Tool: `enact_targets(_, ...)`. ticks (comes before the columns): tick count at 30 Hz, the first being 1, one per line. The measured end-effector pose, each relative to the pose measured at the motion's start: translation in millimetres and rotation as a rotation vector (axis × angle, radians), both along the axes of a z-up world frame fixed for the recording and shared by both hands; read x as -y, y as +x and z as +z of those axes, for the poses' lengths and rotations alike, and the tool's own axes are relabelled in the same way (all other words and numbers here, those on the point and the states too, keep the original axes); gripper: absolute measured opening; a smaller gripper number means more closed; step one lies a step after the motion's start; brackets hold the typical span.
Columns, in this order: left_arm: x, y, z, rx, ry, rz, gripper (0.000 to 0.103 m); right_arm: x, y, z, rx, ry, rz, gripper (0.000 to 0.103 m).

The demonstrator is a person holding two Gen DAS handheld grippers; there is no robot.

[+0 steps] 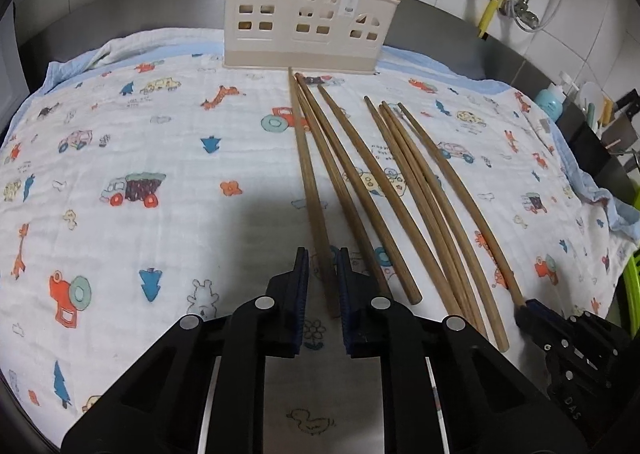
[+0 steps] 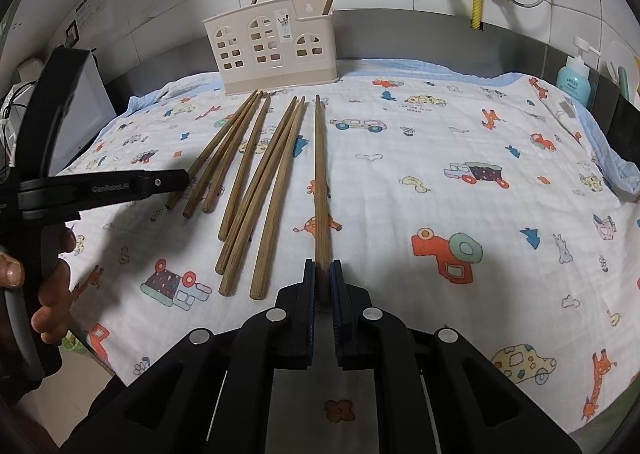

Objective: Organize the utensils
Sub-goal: 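Grasp a chopstick with the left tool while the right tool holds its chopstick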

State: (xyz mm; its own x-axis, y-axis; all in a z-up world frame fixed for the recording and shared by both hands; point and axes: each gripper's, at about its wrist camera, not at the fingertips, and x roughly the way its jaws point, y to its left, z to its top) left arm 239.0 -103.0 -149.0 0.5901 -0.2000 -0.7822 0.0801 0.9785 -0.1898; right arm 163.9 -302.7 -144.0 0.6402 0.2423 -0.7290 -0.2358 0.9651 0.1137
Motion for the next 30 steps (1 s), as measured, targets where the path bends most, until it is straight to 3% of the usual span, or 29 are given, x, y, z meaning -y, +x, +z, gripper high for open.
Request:
enact_targets(18,11.7,3.5,-0.3,0.000,0.071,-0.010,0.014,-0.1,0.2,0.7,0.002,0.005,-0.007,0.007)
enact_targets(30,-2.6,-0.7,5.4,0.008,0.033,-0.034,0.006,-1.3,2.2,0.9,0.004,0.007,-0.007,0.007)
